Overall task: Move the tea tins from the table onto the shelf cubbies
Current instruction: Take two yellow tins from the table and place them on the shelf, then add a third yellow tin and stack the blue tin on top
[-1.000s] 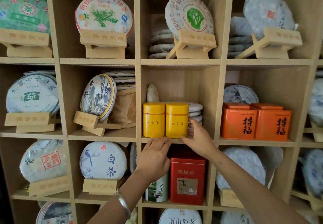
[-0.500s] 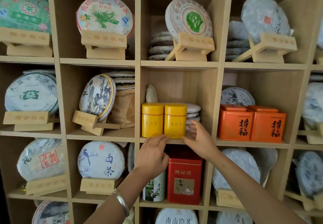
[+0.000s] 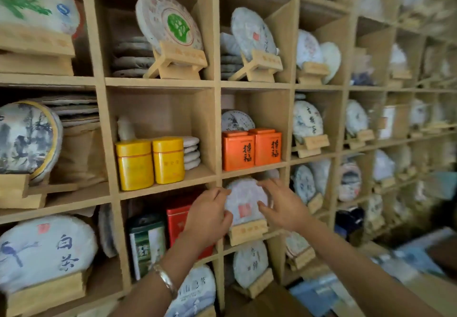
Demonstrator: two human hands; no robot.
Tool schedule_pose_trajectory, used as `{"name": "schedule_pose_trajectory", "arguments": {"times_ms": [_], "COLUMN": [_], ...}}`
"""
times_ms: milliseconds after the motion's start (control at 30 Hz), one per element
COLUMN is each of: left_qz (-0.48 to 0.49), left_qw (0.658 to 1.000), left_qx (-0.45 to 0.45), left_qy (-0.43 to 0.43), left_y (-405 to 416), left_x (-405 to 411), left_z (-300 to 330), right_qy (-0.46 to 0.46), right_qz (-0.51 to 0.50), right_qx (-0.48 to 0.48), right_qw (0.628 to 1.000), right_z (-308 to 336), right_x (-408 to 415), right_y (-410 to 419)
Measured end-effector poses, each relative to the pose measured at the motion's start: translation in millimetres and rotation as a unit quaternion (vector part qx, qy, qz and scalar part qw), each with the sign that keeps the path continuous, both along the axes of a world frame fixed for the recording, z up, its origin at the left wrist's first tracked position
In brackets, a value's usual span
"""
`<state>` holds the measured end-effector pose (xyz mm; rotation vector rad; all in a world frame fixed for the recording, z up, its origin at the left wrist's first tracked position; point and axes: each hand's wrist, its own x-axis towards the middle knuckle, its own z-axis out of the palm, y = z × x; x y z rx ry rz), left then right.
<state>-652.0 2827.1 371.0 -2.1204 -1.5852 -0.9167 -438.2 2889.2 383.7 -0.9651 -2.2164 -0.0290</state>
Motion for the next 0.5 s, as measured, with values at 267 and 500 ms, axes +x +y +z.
{"name": "schedule_pose_trajectory", "arguments": {"times_ms": [267, 500], "left_qz": [-0.179, -0.365], "left_qw": [0.982, 0.927], "left_qx": [-0.060, -0.076], "left_qy": [0.019, 0.038], "left_y": [5, -76], "left_x": [193, 417], "left_z": [-16, -17], "right_qy": [-0.112, -0.076], "right_qz": [-0.308, -0.552], "right_qx": [-0.050, -0.074], "right_qw": [0.943, 0.827], "right_z": [-22, -20], "right_x": [238, 419], "right_y": [-139, -342]}}
